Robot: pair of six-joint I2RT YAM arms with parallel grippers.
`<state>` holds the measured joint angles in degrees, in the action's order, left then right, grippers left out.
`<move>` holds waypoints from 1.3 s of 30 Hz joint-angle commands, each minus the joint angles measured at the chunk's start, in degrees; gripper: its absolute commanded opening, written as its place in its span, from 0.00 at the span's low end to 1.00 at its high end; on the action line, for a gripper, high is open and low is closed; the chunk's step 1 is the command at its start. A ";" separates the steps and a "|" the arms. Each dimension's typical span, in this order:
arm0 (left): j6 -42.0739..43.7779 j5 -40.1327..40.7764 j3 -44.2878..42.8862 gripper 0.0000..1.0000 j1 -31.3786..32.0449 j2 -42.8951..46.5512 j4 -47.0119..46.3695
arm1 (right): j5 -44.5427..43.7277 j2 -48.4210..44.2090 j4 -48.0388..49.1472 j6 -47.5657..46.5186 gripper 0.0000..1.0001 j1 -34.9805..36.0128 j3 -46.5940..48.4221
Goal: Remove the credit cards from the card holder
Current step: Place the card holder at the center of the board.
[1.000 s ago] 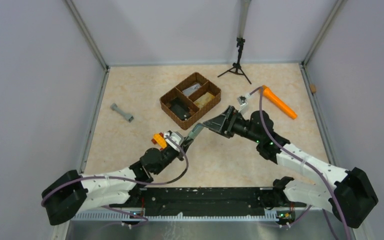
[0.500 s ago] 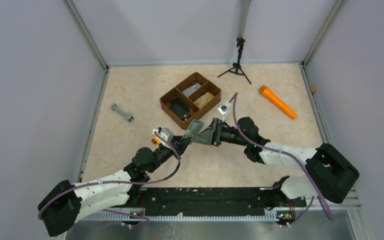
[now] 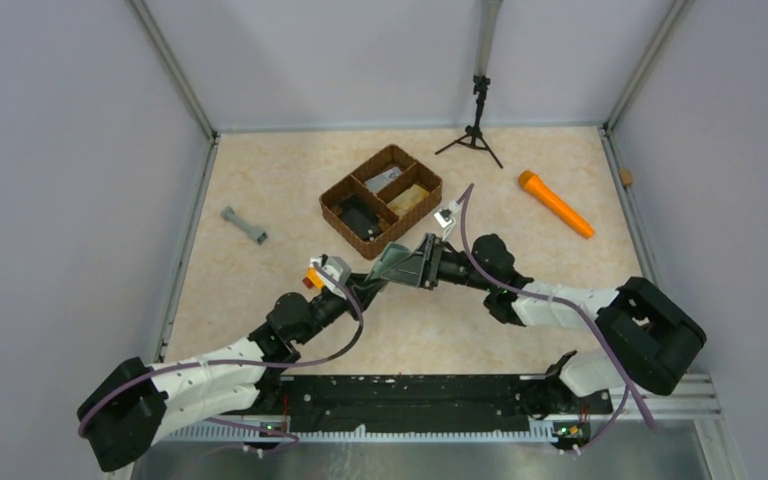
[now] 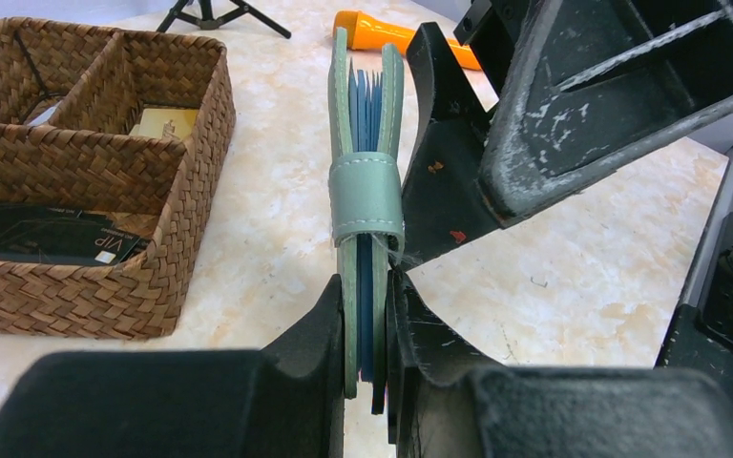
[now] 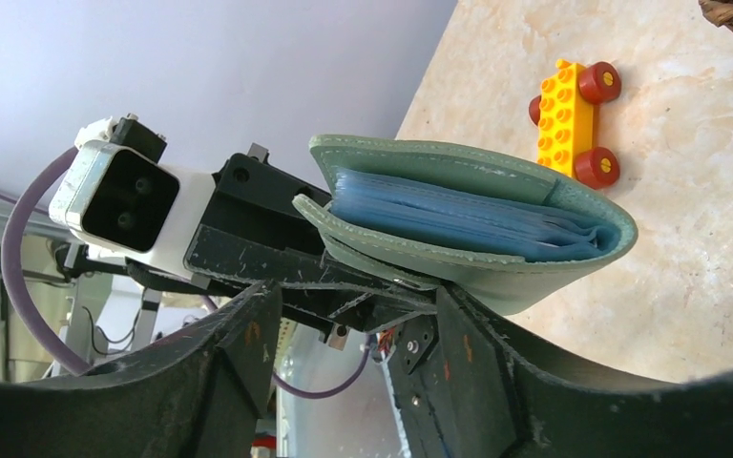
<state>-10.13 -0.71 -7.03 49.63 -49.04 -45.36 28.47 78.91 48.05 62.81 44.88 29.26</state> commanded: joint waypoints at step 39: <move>-1.74 1.54 -3.35 0.00 -1.52 -2.55 0.90 | -30.72 -24.17 -41.42 -9.63 0.95 0.78 7.88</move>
<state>-11.86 0.91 -12.93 48.38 -54.54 -36.75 9.30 56.49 14.24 50.17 45.36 38.63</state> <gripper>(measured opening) 0.180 0.942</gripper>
